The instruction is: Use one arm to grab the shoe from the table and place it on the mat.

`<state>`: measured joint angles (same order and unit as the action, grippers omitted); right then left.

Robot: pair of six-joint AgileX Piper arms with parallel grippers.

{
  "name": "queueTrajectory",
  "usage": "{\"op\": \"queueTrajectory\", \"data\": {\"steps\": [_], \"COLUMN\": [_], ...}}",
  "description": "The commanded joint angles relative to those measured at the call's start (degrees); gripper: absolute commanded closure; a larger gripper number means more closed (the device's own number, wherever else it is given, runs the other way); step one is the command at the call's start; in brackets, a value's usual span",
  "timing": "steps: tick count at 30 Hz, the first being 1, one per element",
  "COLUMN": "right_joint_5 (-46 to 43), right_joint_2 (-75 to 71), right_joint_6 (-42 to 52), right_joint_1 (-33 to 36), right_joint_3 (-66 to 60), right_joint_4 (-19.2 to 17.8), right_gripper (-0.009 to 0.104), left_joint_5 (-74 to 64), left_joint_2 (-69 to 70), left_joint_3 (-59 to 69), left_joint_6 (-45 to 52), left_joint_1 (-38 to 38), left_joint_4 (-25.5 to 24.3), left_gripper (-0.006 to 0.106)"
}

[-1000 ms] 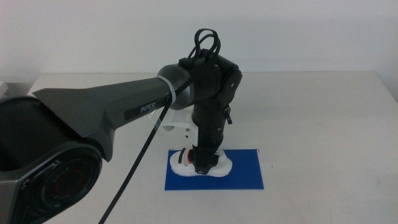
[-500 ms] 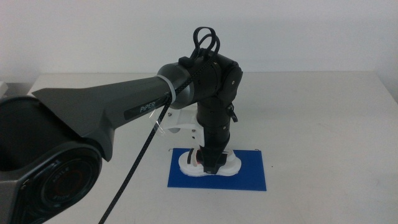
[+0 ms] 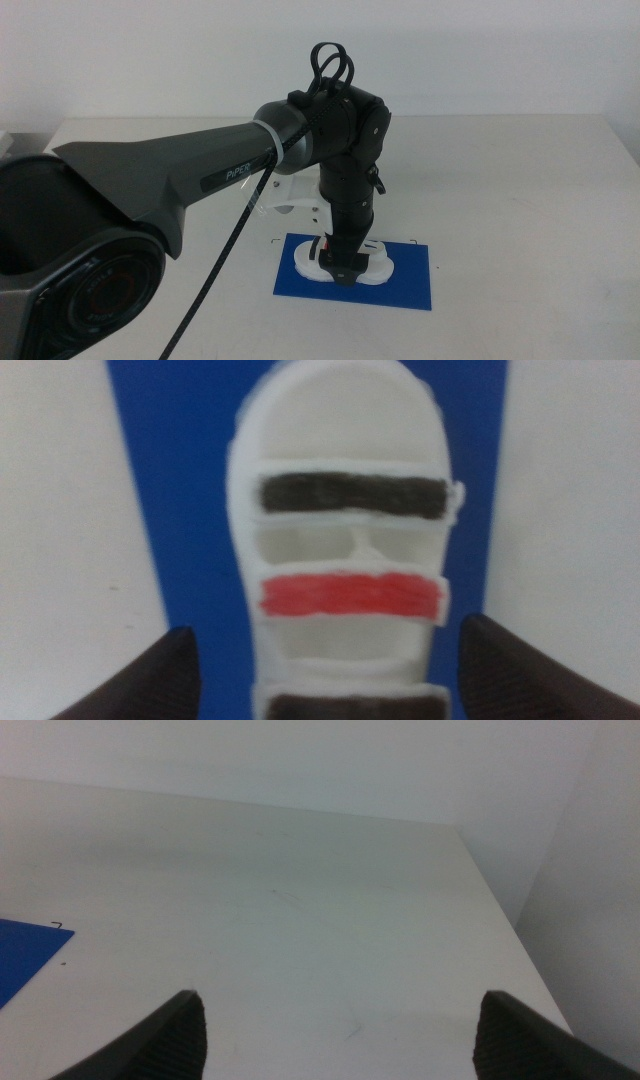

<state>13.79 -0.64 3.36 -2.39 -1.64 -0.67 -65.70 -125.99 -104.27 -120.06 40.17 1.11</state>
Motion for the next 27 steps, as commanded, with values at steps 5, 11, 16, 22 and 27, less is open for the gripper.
{"op": "queueTrajectory", "data": {"steps": [5,11,16,22,27], "right_joint_5": [-4.2,-4.2,-4.2,-4.2,-4.2], "right_joint_2": [0.2,0.2,0.2,0.2,0.2], "right_joint_6": [0.6,0.6,0.6,0.6,0.6], "right_joint_1": [-0.1,-0.1,-0.1,-0.1,-0.1], "right_joint_3": [-0.3,-0.3,-0.3,-0.3,-0.3], "right_joint_4": [-0.5,-0.5,-0.5,-0.5,-0.5], "right_gripper": [0.017,0.017,0.017,0.017,0.017], "left_joint_5": [-9.3,-9.3,-9.3,-9.3,-9.3], "left_joint_2": [3.7,6.2,10.4,16.7,20.2], "left_joint_3": [-6.3,-9.1,-9.1,-9.1,-9.0], "left_joint_6": [-1.4,-1.3,-1.3,0.1,11.7], "left_joint_1": [0.2,-0.3,-1.8,-4.0,-4.3], "left_joint_4": [-1.6,-3.2,-6.2,-11.6,-21.2], "left_gripper": [0.01,0.01,0.01,0.01,0.01]}}
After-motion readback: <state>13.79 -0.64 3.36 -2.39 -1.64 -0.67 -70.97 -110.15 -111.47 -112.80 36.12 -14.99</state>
